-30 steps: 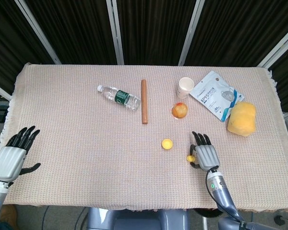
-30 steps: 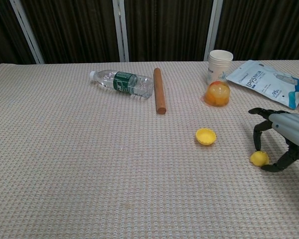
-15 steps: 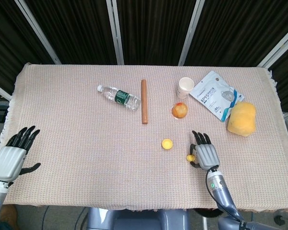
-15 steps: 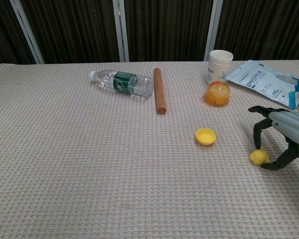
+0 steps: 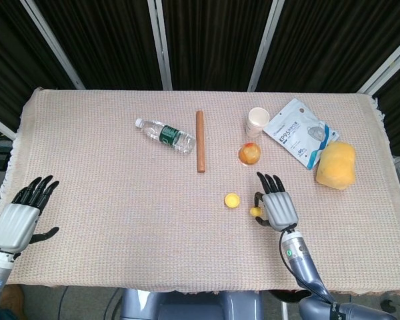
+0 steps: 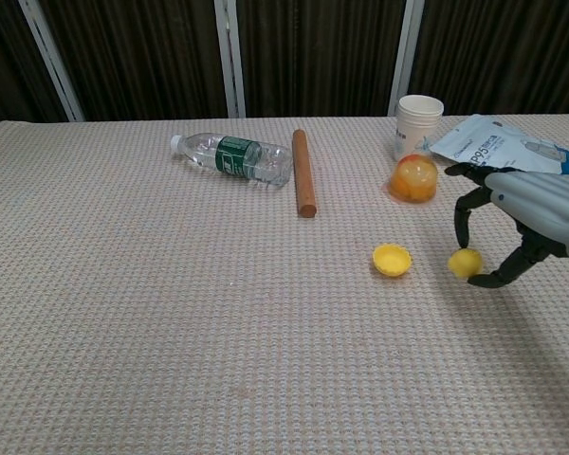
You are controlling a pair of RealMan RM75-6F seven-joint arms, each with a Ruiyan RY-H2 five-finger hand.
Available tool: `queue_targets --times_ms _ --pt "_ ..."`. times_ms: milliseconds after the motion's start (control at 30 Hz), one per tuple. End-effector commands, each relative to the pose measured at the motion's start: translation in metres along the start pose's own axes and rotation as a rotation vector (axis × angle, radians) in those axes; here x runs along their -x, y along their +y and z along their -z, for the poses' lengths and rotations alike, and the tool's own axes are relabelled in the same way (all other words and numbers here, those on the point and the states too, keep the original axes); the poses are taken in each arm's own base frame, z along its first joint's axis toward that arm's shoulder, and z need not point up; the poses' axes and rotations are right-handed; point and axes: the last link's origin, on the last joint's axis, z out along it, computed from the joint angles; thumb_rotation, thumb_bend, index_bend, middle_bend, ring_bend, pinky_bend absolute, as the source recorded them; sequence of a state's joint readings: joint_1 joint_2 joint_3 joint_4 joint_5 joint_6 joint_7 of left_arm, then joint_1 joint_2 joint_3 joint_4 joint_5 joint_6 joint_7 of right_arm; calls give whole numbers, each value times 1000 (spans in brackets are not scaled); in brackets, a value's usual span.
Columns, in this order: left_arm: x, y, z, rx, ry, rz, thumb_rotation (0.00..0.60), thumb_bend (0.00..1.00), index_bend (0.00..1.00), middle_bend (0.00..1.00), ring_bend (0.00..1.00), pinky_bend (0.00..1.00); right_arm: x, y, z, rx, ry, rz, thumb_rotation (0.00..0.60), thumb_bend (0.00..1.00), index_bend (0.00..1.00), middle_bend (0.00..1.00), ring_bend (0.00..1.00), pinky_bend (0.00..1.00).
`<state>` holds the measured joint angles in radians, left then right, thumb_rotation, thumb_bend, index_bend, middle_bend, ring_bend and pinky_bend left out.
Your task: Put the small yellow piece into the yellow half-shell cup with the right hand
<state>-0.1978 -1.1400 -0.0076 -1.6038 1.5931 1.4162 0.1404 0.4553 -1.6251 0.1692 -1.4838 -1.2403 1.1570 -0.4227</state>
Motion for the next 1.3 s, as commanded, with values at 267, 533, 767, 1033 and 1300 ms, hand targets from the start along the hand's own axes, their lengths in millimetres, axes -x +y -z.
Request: queue_targets --times_ms 267,533,767,1033,1300 --pt "1 0 0 11 -1 7 600 0 0 0 0 187 -5 -34 -31 -31 11 -13 600 130 555 0 0 0" --pt "3 -1 1 7 -12 22 600 0 0 0 0 187 -2 -51 -48 -35 3 -24 600 130 556 0 0 0" --pt "3 -2 1 0 -19 31 600 0 0 0 0 187 6 -59 -55 -35 -16 -24 600 130 556 0 0 0" --pt "3 -2 2 -6 -19 29 600 0 0 0 0 187 14 -66 -54 -45 -28 -16 600 130 555 0 0 0" --pt "3 -1 1 -8 -17 35 600 0 0 0 0 188 13 -68 -56 -52 -23 -12 600 130 556 0 0 0"
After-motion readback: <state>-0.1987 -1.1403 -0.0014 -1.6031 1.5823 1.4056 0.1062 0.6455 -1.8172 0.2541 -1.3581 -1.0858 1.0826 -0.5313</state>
